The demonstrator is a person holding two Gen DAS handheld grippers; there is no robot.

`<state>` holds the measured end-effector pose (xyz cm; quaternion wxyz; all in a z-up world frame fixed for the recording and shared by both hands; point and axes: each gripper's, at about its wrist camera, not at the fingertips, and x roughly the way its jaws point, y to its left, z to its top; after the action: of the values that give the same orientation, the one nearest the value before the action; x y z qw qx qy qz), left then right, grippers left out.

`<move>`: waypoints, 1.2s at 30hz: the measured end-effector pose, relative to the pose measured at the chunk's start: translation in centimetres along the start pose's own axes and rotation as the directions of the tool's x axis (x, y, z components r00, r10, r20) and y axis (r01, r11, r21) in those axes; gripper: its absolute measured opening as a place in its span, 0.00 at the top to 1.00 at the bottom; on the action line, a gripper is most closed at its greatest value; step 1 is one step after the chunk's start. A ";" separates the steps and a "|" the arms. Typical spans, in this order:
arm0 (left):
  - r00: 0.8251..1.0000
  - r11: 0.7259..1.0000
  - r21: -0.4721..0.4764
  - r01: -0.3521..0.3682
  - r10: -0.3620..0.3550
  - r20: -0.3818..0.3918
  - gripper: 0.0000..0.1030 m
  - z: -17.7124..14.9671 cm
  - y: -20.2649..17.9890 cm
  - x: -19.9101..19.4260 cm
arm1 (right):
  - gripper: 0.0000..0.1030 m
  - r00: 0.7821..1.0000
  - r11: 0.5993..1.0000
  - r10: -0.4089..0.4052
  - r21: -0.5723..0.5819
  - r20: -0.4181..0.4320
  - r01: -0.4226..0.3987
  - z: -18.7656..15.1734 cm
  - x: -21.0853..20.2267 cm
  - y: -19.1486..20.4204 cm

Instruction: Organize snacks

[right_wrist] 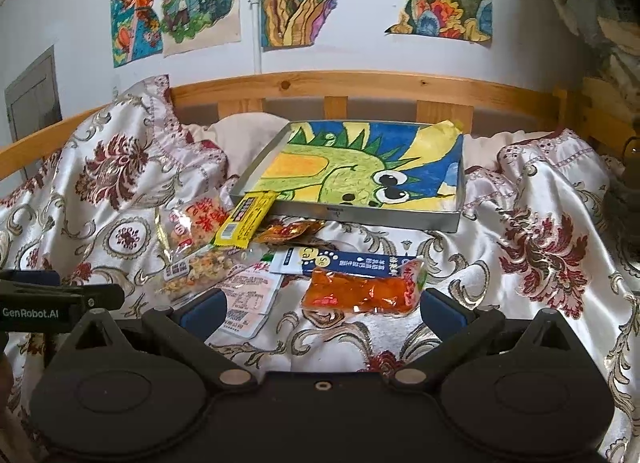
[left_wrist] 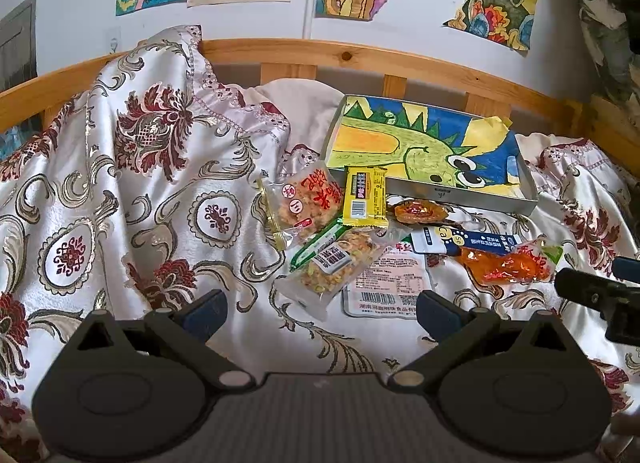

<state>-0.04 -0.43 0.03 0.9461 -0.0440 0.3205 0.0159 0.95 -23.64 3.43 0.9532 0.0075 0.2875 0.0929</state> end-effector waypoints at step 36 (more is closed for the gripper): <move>0.992 0.983 0.150 0.108 -0.096 -0.081 0.01 3.6 0.0 9.8 | 0.00 0.985 0.995 0.102 0.036 -0.137 -0.098 -1.1 5.6 0.3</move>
<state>9.98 -0.06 -3.09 0.9338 0.0124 0.3526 -0.0591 4.91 -22.33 -0.51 0.9248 0.0295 0.3538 0.1367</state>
